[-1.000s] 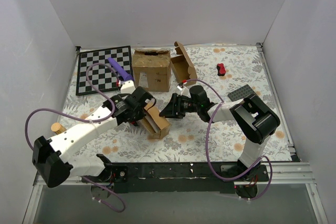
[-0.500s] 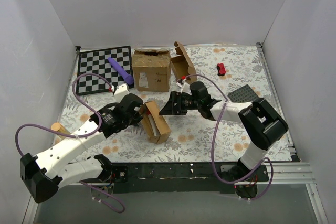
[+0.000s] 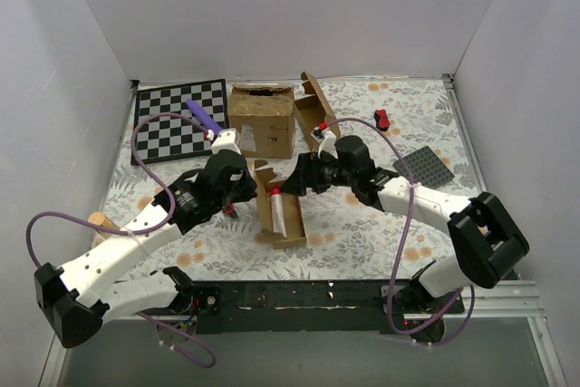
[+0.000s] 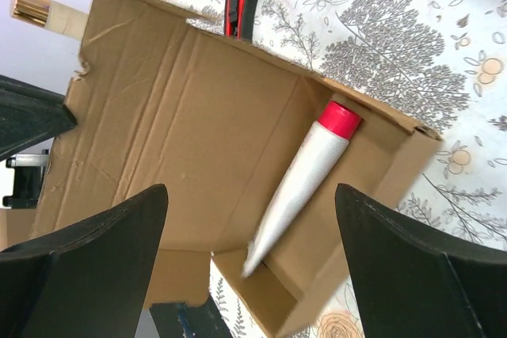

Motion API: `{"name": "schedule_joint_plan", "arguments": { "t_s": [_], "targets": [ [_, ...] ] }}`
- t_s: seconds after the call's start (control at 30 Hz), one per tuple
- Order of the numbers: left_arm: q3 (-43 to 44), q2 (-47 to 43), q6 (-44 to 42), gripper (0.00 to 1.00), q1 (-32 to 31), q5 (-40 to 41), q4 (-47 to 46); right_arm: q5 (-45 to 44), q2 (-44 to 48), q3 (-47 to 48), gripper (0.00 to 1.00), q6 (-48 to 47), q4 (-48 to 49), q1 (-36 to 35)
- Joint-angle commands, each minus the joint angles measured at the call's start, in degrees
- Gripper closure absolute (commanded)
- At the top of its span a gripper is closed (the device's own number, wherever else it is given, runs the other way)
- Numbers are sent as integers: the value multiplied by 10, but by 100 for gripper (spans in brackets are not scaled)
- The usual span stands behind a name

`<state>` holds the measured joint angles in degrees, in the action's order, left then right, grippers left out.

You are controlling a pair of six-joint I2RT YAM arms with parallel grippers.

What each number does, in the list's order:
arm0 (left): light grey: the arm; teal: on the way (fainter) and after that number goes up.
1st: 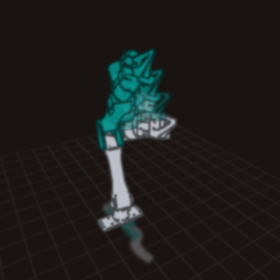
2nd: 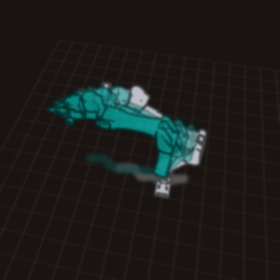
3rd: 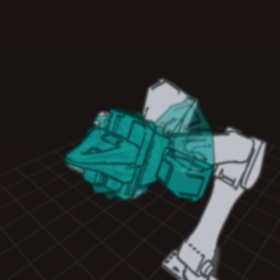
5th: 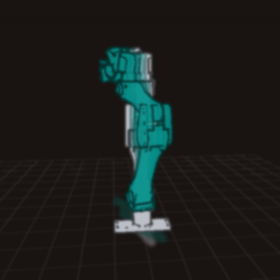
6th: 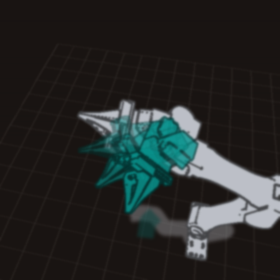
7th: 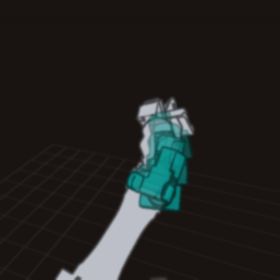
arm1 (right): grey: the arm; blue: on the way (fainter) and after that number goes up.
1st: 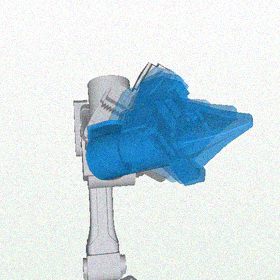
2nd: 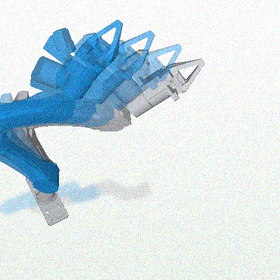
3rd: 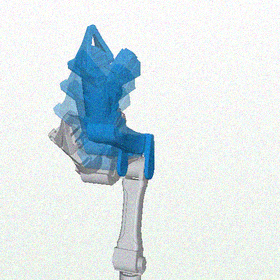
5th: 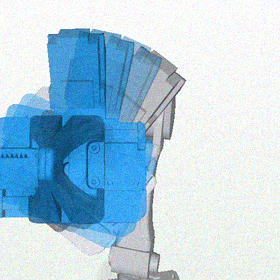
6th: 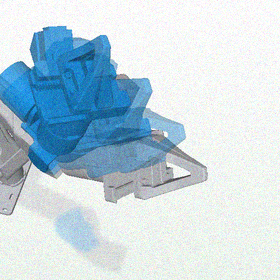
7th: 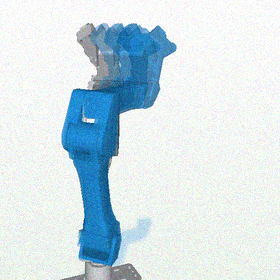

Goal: Unpack the express box

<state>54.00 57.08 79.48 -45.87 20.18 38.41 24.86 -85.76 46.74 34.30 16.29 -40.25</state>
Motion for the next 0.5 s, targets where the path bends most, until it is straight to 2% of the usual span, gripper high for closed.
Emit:
{"name": "schedule_joint_plan", "arguments": {
  "t_s": [0.0,0.2,0.33,0.47],
  "targets": [
    [50,38,-48,100,0,-31,-28,-57,52,-10,6,-41,-46,1],
    [12,22,-26,100,0,-16,-23,-86,82,-5,10,-85,-124,0],
    [-60,-37,14,100,1,-3,-41,-96,83,15,23,-121,-159,-15],
    [-156,-140,78,100,2,9,-83,-131,62,68,25,-155,-223,-53]
  ]
}}
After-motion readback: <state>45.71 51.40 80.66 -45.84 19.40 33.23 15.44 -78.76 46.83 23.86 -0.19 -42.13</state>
